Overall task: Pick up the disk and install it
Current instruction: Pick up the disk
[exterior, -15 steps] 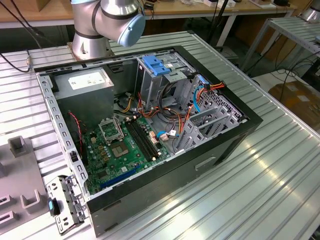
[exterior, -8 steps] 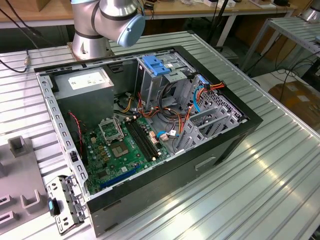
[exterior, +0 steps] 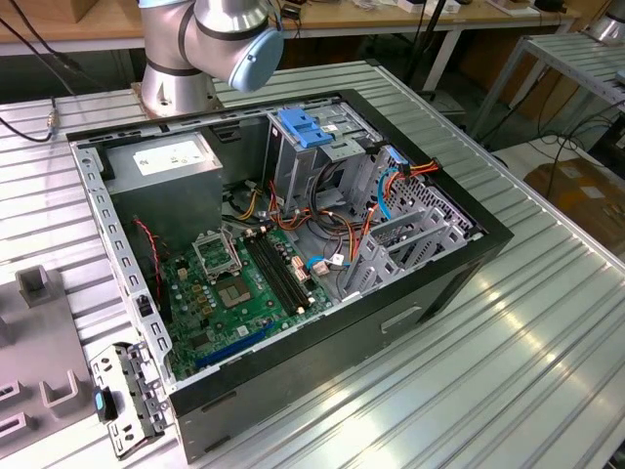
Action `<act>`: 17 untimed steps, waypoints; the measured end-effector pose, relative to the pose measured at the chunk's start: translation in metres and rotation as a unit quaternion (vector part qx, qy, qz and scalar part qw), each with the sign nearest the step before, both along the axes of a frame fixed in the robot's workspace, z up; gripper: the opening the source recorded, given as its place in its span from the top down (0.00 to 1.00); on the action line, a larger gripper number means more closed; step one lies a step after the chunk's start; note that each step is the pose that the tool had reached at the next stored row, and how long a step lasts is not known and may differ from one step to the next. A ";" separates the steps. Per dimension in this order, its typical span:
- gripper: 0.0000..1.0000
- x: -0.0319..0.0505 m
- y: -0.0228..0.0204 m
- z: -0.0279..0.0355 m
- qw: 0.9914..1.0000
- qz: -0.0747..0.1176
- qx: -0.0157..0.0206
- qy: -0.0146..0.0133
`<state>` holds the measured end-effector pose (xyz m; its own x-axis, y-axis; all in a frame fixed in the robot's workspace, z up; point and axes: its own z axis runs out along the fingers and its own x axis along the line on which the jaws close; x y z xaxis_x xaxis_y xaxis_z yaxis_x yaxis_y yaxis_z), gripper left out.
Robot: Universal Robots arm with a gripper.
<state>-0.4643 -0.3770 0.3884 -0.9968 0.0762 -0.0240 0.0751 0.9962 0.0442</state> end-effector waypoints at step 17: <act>0.89 -0.0001 0.0000 0.0000 0.999 0.038 0.000 0.000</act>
<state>-0.4643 -0.3770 0.3885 -0.9997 0.0001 -0.0239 -0.0009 0.9990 0.0442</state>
